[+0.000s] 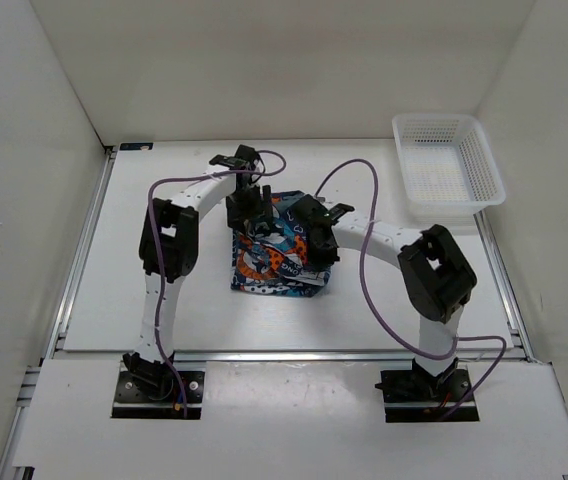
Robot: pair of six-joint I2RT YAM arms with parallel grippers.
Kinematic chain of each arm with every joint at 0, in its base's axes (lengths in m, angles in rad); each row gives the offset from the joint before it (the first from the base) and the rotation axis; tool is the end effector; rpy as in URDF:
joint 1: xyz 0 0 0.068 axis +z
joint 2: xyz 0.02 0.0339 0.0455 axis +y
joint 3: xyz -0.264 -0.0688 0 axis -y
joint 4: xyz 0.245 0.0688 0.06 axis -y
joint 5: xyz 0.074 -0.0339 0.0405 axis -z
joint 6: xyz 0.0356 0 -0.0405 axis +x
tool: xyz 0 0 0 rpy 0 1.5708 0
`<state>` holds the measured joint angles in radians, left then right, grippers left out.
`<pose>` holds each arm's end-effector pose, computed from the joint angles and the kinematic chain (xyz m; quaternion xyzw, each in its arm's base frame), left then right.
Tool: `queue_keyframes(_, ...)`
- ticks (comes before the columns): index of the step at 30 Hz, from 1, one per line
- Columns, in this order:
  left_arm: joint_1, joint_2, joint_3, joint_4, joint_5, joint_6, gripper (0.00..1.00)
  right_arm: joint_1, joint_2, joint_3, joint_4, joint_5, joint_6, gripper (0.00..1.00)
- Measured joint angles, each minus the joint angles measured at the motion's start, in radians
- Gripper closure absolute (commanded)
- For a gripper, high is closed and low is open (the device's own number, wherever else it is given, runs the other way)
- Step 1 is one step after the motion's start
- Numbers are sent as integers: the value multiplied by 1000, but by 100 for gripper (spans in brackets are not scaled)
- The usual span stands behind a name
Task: Fold and stack the shorts
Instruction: Fold the shorts
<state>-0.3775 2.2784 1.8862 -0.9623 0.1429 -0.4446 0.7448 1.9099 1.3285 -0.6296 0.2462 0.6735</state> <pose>0.4298 -0.1759 0.1692 -0.0256 0.9913 -0.1081 0.0703 0.2880 0.2537 0.1765 -0.0128 0.9766 0.0240 0.2134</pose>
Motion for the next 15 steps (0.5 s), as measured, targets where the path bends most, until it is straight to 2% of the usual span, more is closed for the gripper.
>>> queue_keyframes(1, -4, 2, 19, -13, 1, 4, 6, -1, -19, 1, -29, 30, -11, 50)
queue_keyframes(2, -4, 2, 41, -34, -1, 5, 0, -1, -47, 1, -51, 55, -24, 35)
queue_keyframes(5, 10, -20, 103, -82, -17, 8, 0, -1, -188, 6, -98, 132, -72, 0)
queue_keyframes(10, 44, -194, 140, -145, -37, 16, 0, -60, -532, 63, -116, 234, -125, 0)
queue_keyframes(15, 91, -547, 68, -153, -50, 21, 0, -206, -813, 46, -163, 313, -152, 0)
